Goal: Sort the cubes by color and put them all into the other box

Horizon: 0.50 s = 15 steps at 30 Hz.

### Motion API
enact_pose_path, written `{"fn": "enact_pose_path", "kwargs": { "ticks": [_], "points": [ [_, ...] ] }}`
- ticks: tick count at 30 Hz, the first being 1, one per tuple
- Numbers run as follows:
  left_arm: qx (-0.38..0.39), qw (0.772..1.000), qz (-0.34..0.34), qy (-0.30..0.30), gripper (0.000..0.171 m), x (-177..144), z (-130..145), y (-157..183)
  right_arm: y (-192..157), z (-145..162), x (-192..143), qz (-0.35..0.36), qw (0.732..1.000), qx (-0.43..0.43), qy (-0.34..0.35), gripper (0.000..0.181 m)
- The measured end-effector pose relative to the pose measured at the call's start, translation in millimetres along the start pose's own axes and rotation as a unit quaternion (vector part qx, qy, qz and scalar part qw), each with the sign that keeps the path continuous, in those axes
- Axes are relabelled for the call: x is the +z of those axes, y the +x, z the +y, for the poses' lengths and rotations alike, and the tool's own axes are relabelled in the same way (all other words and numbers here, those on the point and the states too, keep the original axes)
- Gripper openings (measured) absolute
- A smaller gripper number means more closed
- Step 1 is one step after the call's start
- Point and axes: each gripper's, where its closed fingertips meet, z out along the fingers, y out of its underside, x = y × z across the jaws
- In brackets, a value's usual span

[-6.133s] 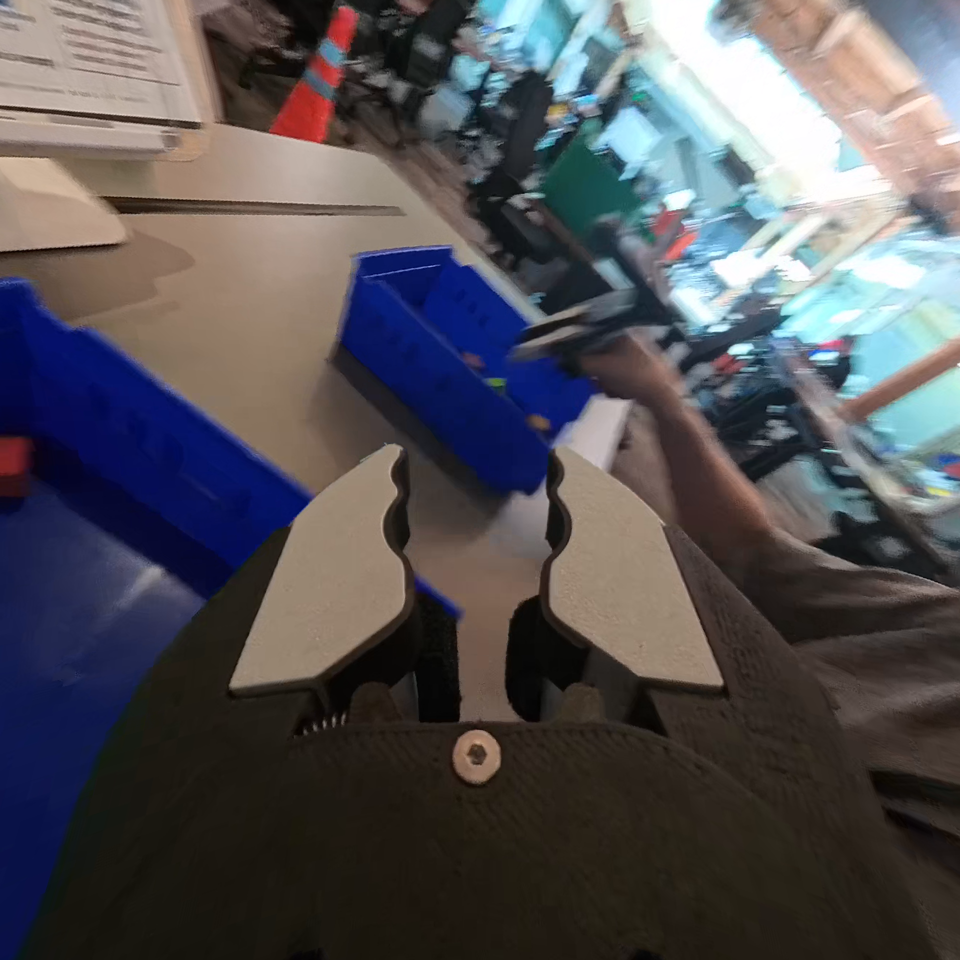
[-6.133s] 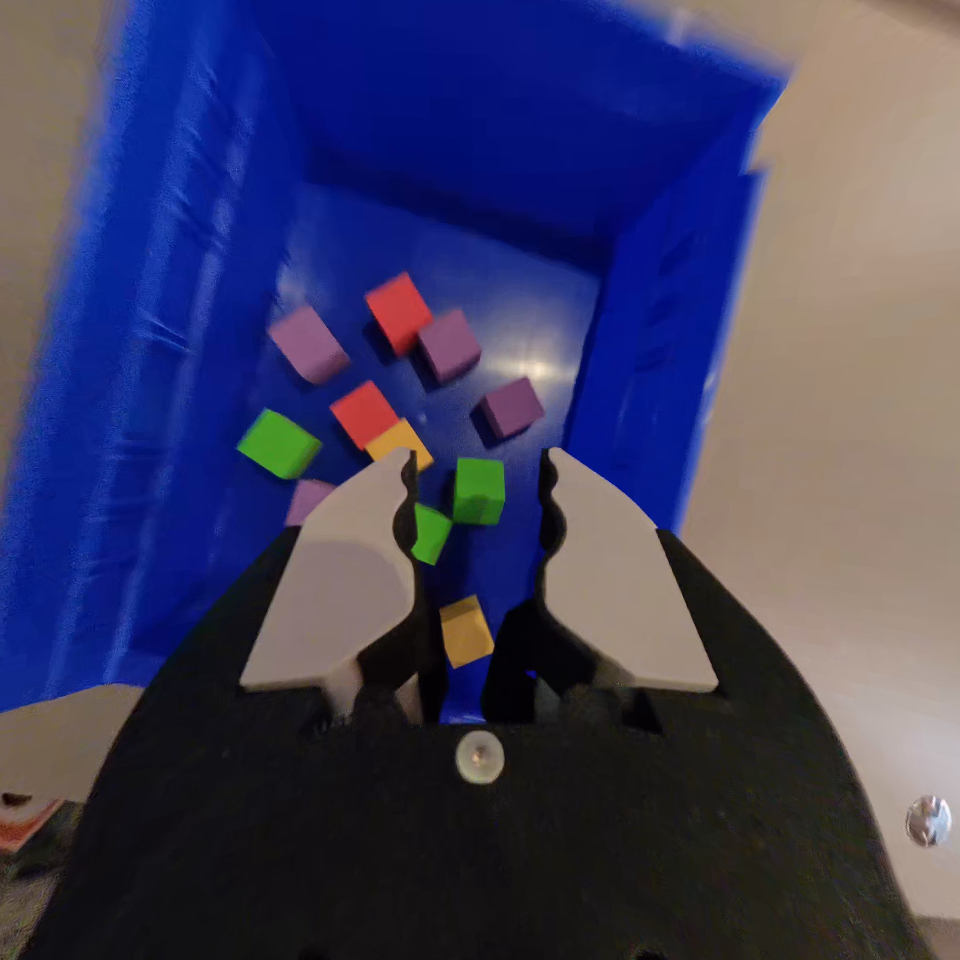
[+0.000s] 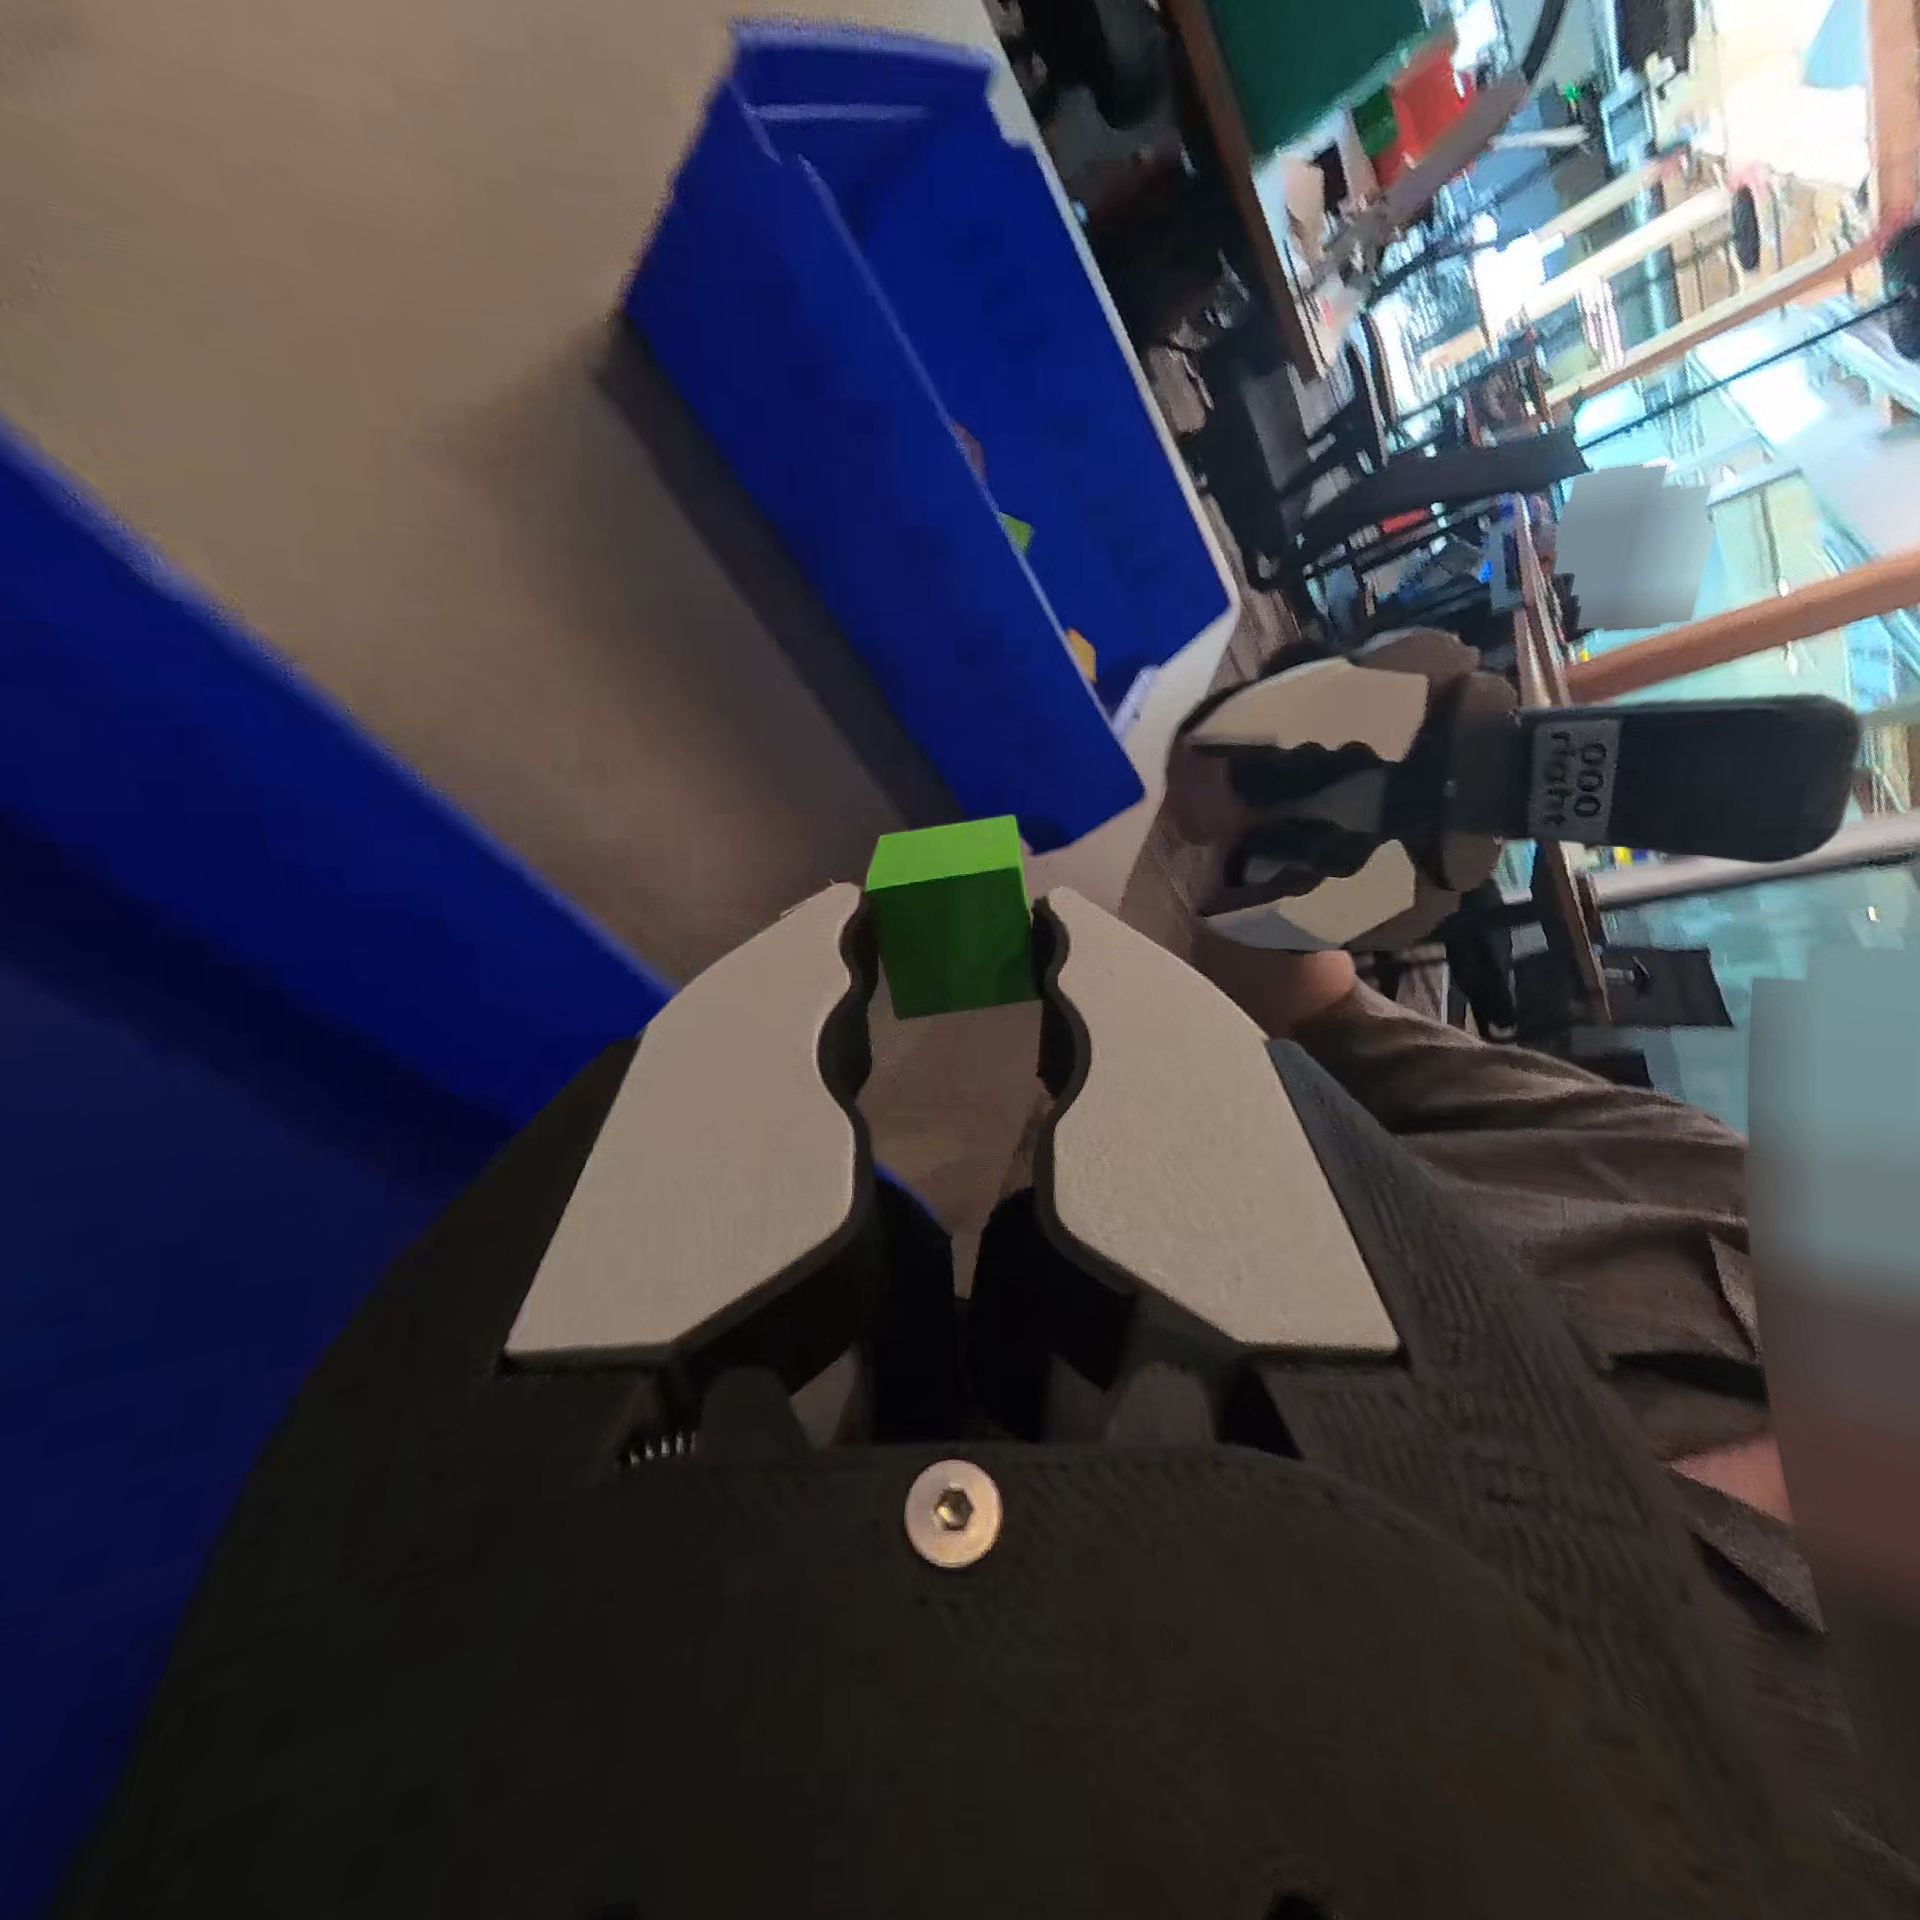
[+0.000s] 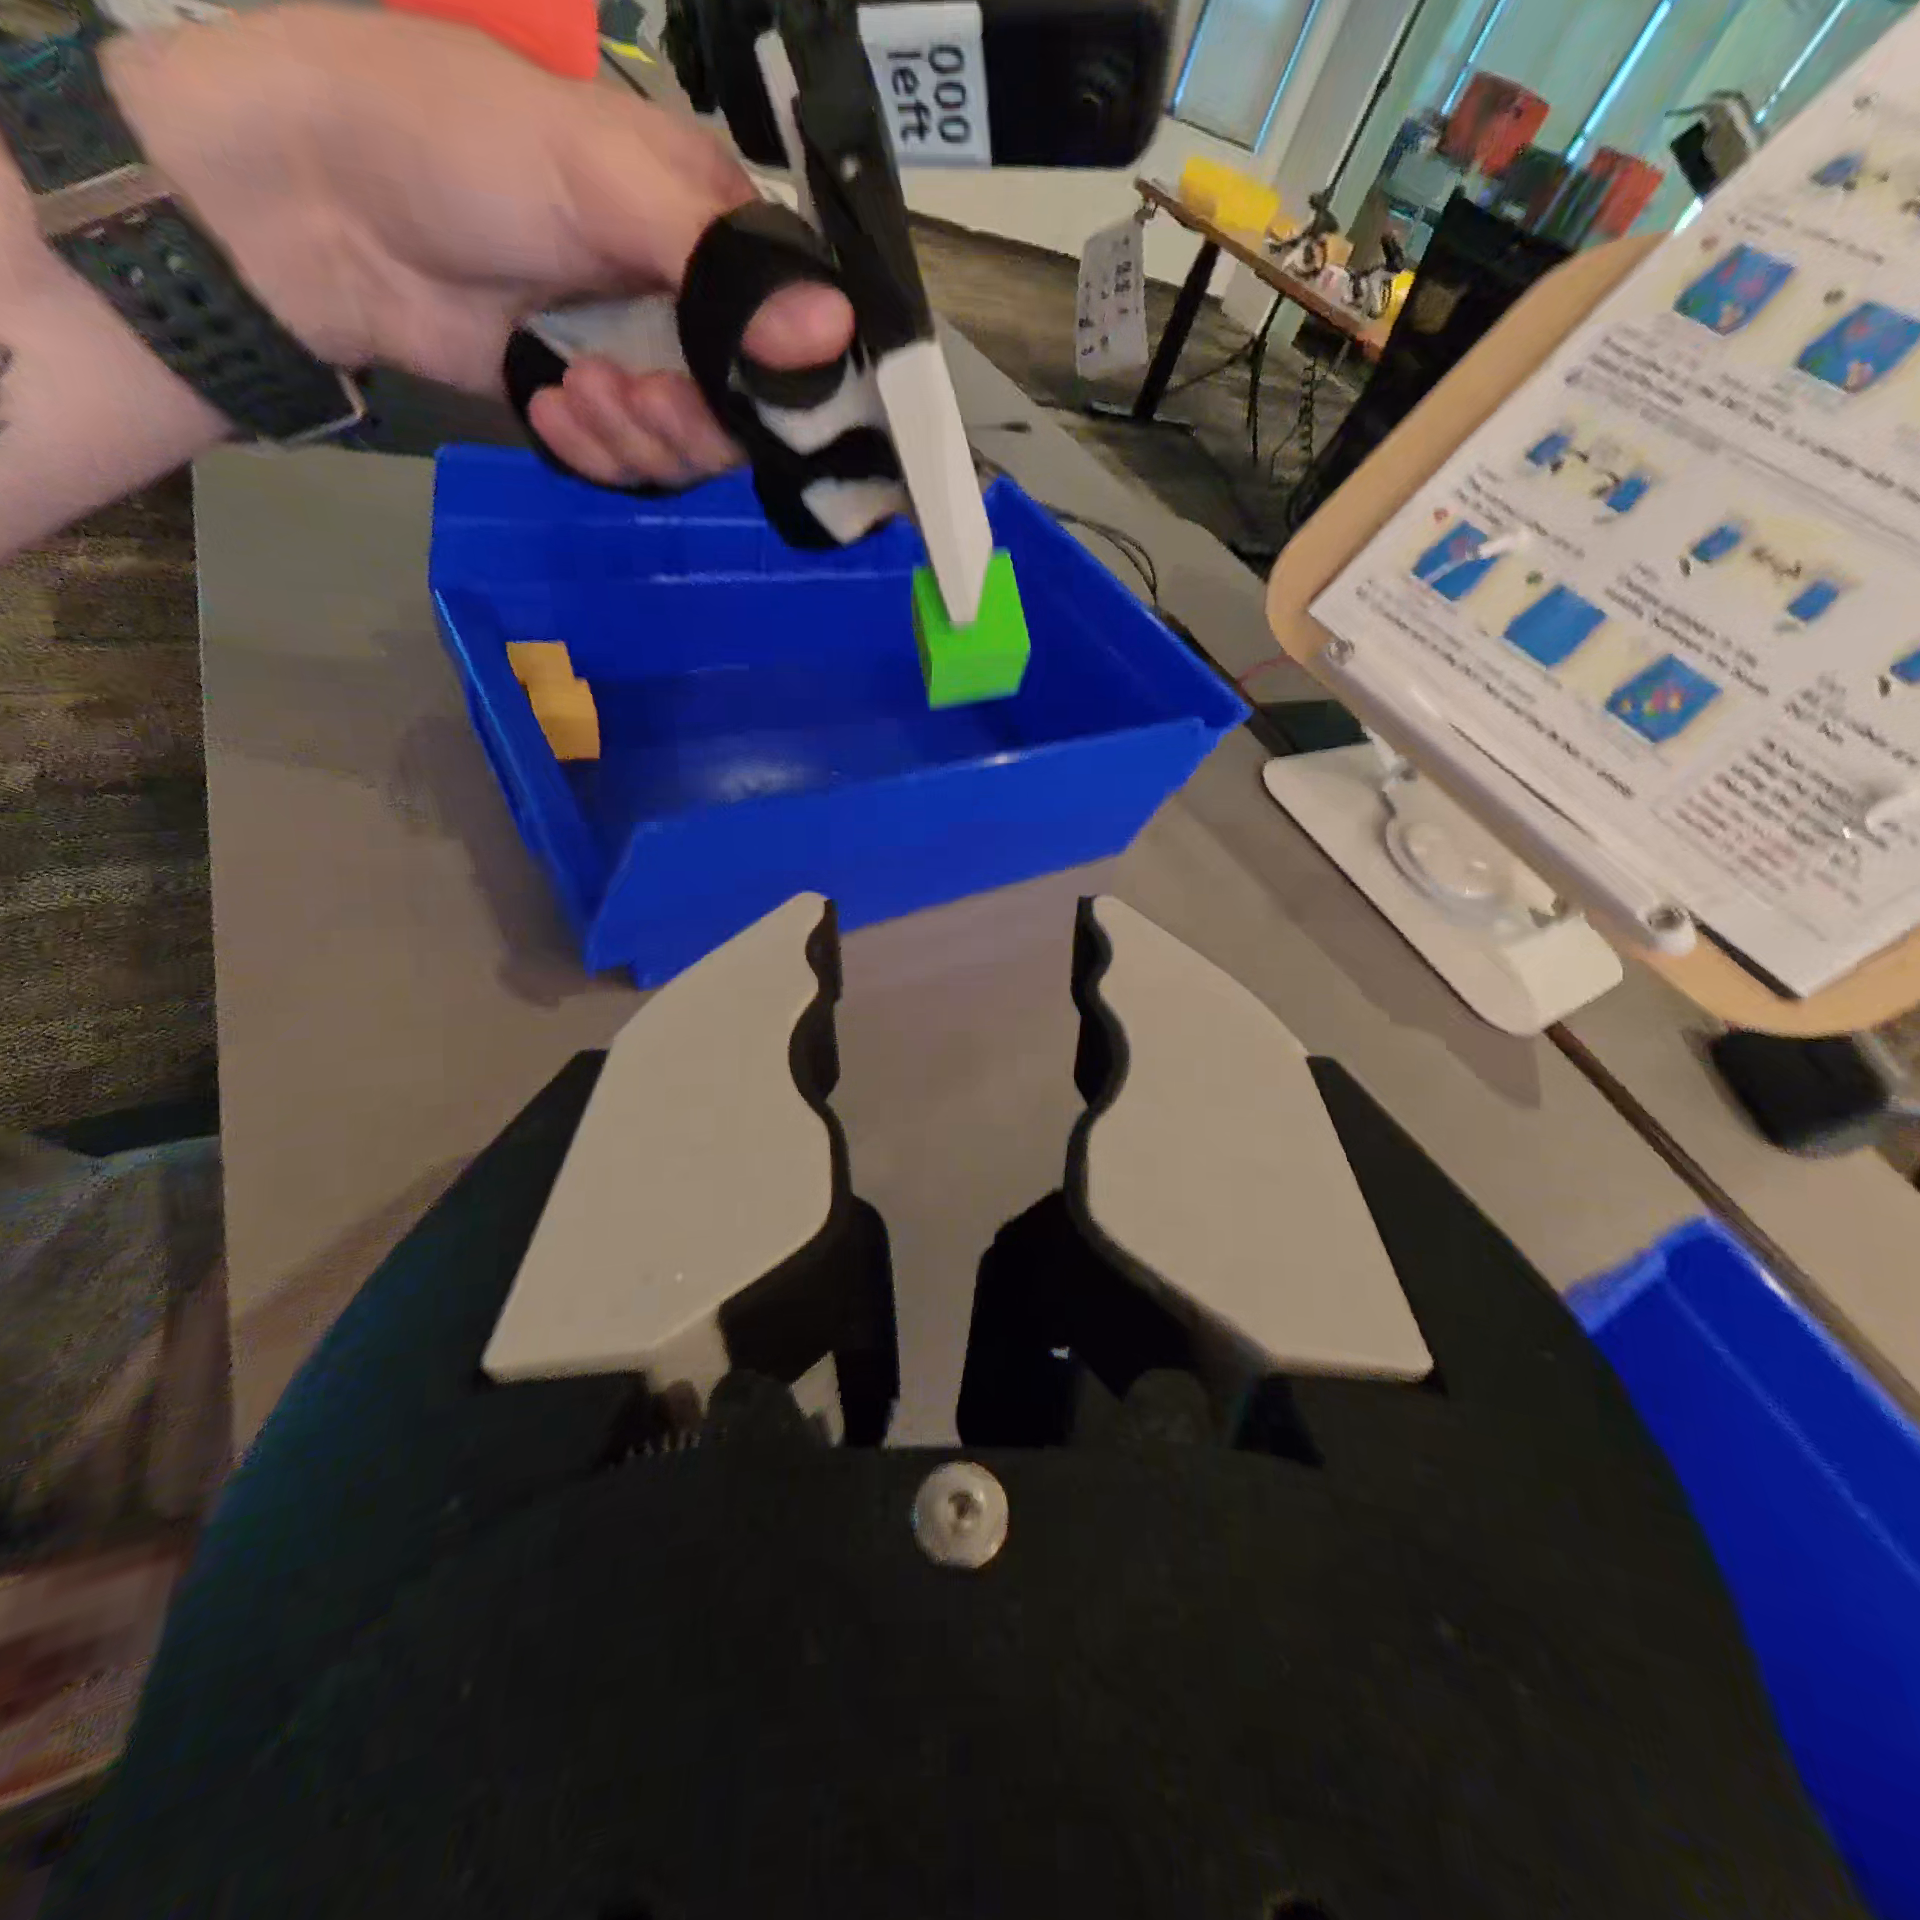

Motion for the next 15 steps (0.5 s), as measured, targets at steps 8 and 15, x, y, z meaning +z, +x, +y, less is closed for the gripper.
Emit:
{"fn": "enact_pose_path", "kwargs": {
  "ticks": [8, 15],
  "points": [
    [0.047, 0.998, 0.008, -0.033, 0.029, 38, 17, 39, -7, -13, 32, 0.009, 0.999, -0.03, -0.016, 0.04],
    [0.063, 0.997, 0.027, -0.042, 0.029, 50, 22, 50, -6, -8, 29, 0.022, 0.998, -0.053, -0.022, 0.028]
  ]
}}
